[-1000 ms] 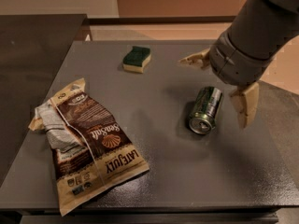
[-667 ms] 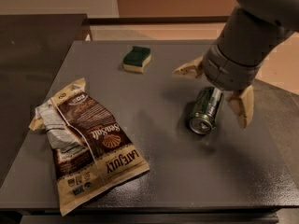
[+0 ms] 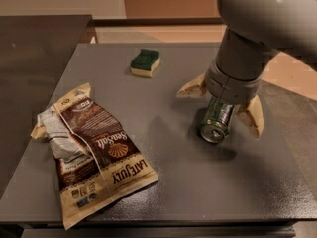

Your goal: Place green can upright

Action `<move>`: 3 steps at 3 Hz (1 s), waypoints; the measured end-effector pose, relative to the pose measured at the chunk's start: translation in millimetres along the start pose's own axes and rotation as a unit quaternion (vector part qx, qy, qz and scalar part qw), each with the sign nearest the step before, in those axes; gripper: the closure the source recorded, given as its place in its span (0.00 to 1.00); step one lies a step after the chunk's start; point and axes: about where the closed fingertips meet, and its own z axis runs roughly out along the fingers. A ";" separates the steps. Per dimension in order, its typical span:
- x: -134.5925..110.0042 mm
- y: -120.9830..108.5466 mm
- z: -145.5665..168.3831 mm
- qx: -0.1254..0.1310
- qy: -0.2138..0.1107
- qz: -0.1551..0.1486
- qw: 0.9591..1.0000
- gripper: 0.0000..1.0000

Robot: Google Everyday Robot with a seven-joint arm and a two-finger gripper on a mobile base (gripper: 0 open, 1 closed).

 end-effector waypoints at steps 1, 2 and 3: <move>2.8 1.8 10.0 -0.014 0.002 -0.009 1.000 0.18; 4.3 3.6 14.6 -0.021 0.002 -0.011 1.000 0.41; 3.8 3.7 13.2 -0.023 0.002 -0.010 1.000 0.64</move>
Offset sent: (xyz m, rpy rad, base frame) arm 0.0037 -0.0083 -0.0198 -0.0560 0.0374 0.0192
